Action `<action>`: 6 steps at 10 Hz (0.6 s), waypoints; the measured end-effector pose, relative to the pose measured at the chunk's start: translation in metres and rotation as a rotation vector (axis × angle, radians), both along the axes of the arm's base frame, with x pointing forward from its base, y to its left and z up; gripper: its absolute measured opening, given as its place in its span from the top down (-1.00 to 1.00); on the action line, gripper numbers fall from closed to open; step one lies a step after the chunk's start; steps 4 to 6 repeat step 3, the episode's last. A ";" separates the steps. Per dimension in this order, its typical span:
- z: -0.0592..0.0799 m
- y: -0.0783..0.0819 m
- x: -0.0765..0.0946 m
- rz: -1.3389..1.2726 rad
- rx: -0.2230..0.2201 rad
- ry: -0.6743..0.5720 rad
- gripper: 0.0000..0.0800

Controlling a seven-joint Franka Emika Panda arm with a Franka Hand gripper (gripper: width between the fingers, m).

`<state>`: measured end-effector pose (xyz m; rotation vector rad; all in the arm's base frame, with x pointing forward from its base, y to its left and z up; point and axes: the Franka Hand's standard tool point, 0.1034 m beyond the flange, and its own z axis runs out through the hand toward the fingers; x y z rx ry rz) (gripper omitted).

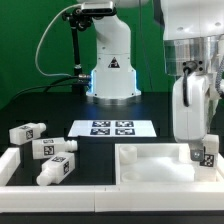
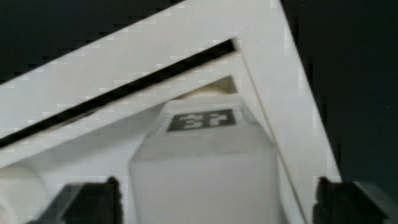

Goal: Assemble one leg

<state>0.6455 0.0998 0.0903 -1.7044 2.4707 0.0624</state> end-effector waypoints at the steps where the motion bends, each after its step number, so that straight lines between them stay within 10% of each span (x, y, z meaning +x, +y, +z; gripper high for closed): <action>1: 0.020 0.003 0.004 0.015 0.011 -0.028 -0.55; 6: 0.024 0.003 0.005 0.019 0.012 -0.035 -0.62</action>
Offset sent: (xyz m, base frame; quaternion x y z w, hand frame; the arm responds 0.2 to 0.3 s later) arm 0.0000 0.0000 0.0000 0.0000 0.0000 0.0000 1.0000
